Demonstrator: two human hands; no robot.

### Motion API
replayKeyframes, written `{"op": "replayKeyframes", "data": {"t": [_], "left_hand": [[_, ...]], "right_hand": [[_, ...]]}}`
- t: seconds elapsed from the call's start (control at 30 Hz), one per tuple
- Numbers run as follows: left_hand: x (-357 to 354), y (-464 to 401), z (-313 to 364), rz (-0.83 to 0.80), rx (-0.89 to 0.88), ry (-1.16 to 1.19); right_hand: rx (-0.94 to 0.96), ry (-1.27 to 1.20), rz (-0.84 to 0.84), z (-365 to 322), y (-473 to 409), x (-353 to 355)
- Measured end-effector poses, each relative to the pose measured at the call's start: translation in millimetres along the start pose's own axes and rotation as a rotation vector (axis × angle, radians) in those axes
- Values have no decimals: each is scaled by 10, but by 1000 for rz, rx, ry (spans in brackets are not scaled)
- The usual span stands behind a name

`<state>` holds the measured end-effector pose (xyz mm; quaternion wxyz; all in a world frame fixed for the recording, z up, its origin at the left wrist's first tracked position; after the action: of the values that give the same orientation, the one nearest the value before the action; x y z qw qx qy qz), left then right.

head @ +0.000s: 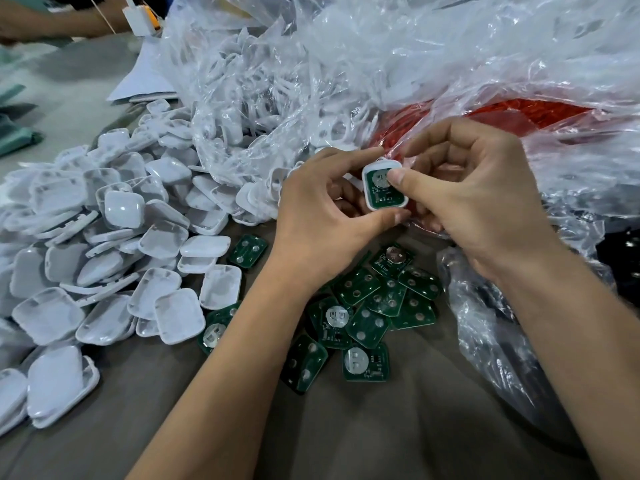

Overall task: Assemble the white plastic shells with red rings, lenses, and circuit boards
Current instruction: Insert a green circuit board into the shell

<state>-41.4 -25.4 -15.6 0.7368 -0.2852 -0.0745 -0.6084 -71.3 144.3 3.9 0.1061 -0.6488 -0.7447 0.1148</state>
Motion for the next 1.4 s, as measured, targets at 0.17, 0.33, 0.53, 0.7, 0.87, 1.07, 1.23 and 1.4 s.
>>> {"op": "replayKeyframes", "data": {"t": [0.17, 0.33, 0.53, 0.7, 0.87, 1.07, 1.23, 1.4], "left_hand": [[5, 2, 17, 12, 2, -25], [2, 2, 1, 5, 21, -7], [16, 0, 15, 11, 4, -26], [20, -3, 17, 10, -2, -53], [14, -7, 10, 11, -1, -56], [15, -2, 12, 15, -5, -68], [19, -1, 6, 24, 1, -59], [20, 1, 15, 32, -6, -66]], "right_hand": [[168, 277, -72, -147, 22, -56], [179, 346, -102, -173, 11, -72], [191, 362, -135, -192, 13, -78], [202, 368, -132, -187, 7, -74], [214, 378, -120, -172, -1, -68], [222, 381, -122, -167, 4, -67], [233, 364, -133, -185, 13, -74], [219, 365, -144, -173, 7, -73]]}}
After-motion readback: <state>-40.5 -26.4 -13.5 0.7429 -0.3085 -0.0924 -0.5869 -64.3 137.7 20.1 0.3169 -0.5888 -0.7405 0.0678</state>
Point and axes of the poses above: each hand's wrist, its own y-axis away from the middle knuckle, its own x-axis out of the back of the hand, z = x × y, the point moved 7 cm from there along -y, towards the middle knuckle, and after that the axes turned 13 degrees about -y, right-handed, at the moved point
